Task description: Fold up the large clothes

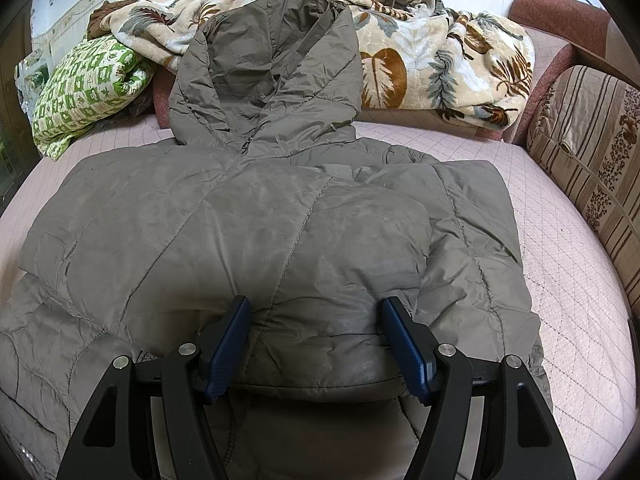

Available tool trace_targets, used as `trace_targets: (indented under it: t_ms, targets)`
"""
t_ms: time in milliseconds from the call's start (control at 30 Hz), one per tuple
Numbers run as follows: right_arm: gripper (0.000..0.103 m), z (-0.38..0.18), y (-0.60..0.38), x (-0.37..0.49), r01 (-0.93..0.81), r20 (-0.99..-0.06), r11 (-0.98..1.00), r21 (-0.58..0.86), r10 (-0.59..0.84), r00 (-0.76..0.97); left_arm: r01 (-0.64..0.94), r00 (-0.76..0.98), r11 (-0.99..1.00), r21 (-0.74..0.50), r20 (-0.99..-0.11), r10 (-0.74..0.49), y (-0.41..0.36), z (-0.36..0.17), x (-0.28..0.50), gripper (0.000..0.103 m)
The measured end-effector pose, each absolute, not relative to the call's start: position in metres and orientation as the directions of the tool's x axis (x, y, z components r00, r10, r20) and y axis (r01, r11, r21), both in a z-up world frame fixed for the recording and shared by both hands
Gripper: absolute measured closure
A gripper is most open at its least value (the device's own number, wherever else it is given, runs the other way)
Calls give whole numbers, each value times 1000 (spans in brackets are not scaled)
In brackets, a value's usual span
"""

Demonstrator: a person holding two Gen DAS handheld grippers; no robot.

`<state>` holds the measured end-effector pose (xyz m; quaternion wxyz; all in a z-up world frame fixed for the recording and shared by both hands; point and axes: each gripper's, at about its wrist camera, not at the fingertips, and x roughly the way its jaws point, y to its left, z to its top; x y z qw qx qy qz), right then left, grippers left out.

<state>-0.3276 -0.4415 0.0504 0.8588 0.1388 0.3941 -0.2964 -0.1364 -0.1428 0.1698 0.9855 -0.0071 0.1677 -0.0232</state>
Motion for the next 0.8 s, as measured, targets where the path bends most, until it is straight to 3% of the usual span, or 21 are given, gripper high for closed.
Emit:
trace_targets:
  t_ms: [800]
  targets:
    - [30, 50, -441, -328, 619, -759, 786, 3, -400, 513, 91, 945, 996, 7, -317, -84, -156, 171, -148, 32]
